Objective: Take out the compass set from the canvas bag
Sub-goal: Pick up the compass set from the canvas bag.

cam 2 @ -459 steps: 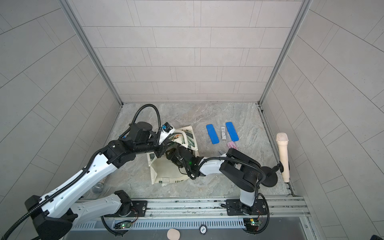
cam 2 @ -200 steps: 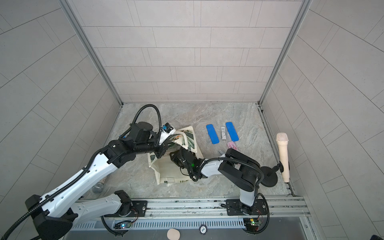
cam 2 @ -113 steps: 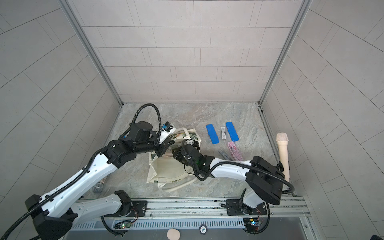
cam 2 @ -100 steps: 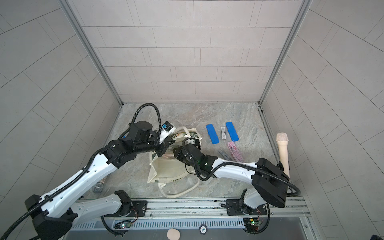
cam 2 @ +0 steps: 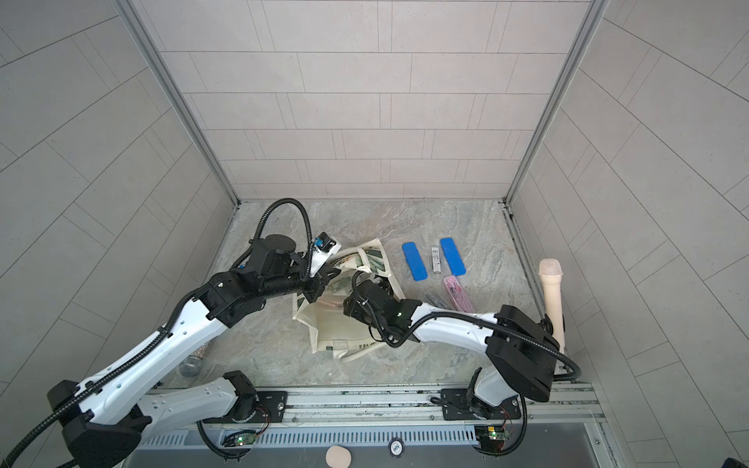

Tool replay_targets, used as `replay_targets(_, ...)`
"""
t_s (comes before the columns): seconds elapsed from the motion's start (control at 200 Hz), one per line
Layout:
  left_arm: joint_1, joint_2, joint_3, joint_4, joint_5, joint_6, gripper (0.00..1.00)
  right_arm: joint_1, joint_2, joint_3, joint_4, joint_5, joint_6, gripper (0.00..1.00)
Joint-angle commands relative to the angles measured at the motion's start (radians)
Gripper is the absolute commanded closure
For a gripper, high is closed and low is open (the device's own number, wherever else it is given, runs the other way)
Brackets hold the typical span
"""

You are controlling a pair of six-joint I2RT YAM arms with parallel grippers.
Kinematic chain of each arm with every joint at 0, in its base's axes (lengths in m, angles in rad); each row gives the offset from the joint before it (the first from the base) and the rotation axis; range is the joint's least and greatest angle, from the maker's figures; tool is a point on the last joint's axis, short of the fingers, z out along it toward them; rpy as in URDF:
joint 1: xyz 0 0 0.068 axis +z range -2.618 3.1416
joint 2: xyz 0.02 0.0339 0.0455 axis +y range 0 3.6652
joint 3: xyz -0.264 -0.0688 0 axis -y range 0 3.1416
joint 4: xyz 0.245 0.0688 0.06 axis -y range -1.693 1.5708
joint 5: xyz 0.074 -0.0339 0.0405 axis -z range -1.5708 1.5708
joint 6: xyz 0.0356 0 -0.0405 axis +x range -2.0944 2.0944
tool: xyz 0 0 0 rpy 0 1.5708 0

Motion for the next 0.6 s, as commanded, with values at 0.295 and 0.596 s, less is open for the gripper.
replay_targets(0.295,0.001,-0.015,-0.034,0.08,0.096,-0.02,1.0,-0.015,0.251,-0.043,0.375,0.0,0.194,0.34)
replay_targets(0.596,0.0,-0.009,-0.033,0.078,0.095,-0.002,1.0,-0.02,0.352,-0.047,0.681,-0.002,0.238,0.4)
